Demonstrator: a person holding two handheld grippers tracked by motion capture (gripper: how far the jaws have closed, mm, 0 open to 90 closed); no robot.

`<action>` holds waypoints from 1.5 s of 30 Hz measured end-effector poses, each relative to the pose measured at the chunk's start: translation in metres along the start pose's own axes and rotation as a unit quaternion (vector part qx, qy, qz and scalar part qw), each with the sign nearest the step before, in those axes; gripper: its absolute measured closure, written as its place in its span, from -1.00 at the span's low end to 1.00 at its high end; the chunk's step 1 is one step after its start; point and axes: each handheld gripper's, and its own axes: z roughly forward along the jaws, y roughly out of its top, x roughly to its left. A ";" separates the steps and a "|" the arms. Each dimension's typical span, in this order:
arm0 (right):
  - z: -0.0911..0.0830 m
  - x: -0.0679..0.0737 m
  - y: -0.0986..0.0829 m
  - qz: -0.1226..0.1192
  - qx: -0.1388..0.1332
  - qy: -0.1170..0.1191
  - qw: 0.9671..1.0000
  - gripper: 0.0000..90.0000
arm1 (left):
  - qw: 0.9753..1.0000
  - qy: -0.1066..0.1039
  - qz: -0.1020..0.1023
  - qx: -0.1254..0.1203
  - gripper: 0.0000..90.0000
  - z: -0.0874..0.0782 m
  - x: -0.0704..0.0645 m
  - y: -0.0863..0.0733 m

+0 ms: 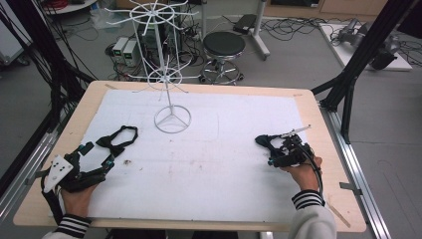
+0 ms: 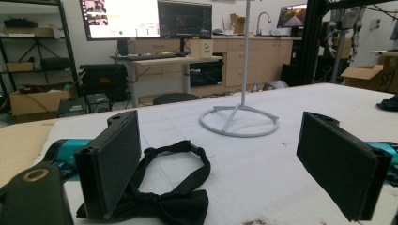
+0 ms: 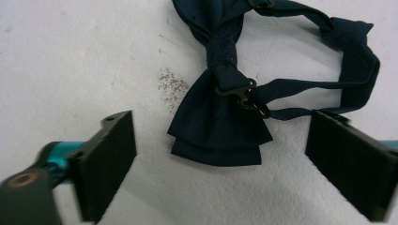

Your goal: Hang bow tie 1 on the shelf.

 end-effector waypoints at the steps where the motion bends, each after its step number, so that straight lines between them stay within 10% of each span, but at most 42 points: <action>1: 0.000 0.000 0.000 0.000 -0.001 0.003 1.000 -0.60 | 1.000 0.000 0.000 0.000 -0.68 0.000 0.000 0.000; 22: 0.010 -0.006 0.008 0.042 0.027 -0.016 0.999 -0.34 | 1.000 0.000 0.000 0.000 -0.68 0.000 0.000 0.000; 30: 0.008 -0.009 0.008 0.057 0.027 -0.003 0.998 0.13 | 1.000 0.000 0.000 0.000 -0.68 0.000 0.000 0.000; 34: 0.006 -0.008 0.008 0.053 0.028 0.010 0.998 0.75 | 1.000 0.000 -0.001 0.000 -0.68 0.000 0.000 0.000; 45: 0.004 -0.009 0.008 0.050 0.027 0.013 0.998 0.86 | 1.000 0.001 -0.002 -0.002 -0.68 0.000 0.000 0.000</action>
